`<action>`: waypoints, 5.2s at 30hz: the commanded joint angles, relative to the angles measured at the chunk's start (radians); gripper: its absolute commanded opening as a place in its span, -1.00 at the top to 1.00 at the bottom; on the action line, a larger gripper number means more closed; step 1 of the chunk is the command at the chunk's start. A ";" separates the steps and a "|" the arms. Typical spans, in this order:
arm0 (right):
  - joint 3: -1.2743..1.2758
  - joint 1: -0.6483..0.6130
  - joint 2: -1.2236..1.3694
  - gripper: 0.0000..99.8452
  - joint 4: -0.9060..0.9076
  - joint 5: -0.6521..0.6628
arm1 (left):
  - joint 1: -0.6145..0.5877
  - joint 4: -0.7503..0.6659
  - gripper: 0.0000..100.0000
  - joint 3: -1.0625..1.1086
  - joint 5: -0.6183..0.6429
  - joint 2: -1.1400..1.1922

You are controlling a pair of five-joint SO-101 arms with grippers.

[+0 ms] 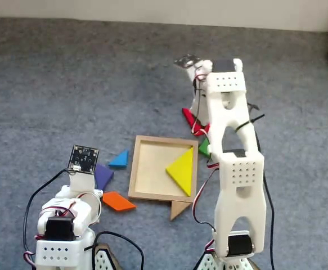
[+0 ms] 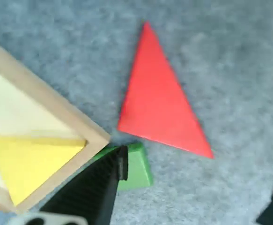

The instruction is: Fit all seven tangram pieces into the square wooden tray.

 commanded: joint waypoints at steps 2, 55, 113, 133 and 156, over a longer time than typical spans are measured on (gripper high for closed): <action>0.053 -0.041 -0.012 0.05 0.012 0.103 | 0.016 0.003 0.99 0.021 0.005 -0.024; -0.048 -0.028 0.071 0.47 -0.079 0.224 | 0.016 0.003 0.99 0.021 0.005 -0.024; 0.608 -0.423 -0.213 0.55 -1.079 -0.677 | 0.016 0.003 0.99 0.021 0.005 -0.024; 0.608 -0.251 -0.168 0.56 -0.680 -0.368 | 0.016 0.003 0.99 0.021 0.005 -0.024; 0.716 0.125 -0.346 0.56 -0.492 -0.048 | 0.016 0.003 0.99 0.021 0.005 -0.024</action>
